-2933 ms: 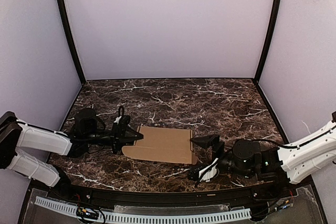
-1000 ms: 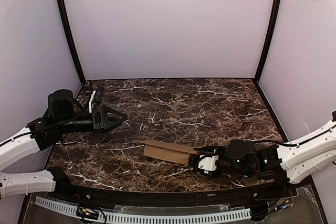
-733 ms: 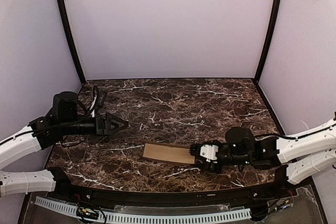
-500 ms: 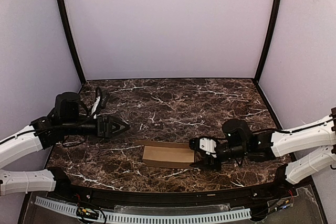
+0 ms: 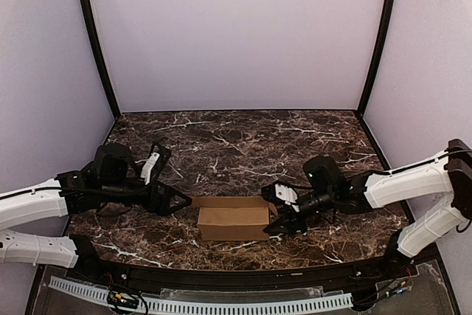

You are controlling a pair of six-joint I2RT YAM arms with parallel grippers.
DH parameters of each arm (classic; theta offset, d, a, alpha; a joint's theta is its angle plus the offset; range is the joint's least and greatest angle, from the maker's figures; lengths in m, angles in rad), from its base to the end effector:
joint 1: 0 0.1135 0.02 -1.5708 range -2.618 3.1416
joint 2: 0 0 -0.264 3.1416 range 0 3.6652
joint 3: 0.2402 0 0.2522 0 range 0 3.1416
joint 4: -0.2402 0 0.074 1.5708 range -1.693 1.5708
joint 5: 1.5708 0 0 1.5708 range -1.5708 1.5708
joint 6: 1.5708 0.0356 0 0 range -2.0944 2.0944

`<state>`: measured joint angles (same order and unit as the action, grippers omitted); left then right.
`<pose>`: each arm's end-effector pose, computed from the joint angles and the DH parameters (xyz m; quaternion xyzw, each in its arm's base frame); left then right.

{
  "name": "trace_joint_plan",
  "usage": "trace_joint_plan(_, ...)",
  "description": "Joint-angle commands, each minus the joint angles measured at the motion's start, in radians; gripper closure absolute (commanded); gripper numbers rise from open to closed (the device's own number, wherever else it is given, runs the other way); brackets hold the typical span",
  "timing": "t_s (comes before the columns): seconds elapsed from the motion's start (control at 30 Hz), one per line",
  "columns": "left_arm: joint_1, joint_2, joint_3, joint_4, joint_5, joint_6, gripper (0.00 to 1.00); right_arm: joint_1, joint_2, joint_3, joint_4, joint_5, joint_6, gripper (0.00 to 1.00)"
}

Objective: Fold the paper box

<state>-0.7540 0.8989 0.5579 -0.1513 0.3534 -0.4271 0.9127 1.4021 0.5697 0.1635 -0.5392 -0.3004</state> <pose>0.1383 -0.1467 0.2440 0.2265 0.8188 -0.4068 0.3359 0.1488 0.2224 0.1681 -0.5899 0.6466 0.3552 0.3283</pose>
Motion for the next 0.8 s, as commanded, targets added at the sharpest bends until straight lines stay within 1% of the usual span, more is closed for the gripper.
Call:
trace_joint_plan(0.0,-0.032,0.021,0.001,0.006,-0.111,0.057,0.12,-0.009,0.019,0.025,0.01,-0.068,0.014,0.76)
trace_joint_plan(0.2,-0.039,0.062,-0.002,0.025,-0.143,0.062,0.26,-0.009,0.021,0.02,0.032,-0.069,0.028,0.76)
trace_joint_plan(0.37,-0.054,0.093,0.014,0.046,-0.115,0.036,0.4,-0.009,0.025,0.021,0.044,-0.057,0.033,0.76)
trace_joint_plan(0.5,-0.068,0.098,0.015,0.056,-0.091,0.011,0.44,-0.009,0.03,0.018,0.055,-0.05,0.038,0.76)
trace_joint_plan(0.77,-0.084,0.098,-0.008,0.092,-0.061,-0.025,0.46,-0.008,0.038,0.013,0.076,-0.044,0.051,0.76)
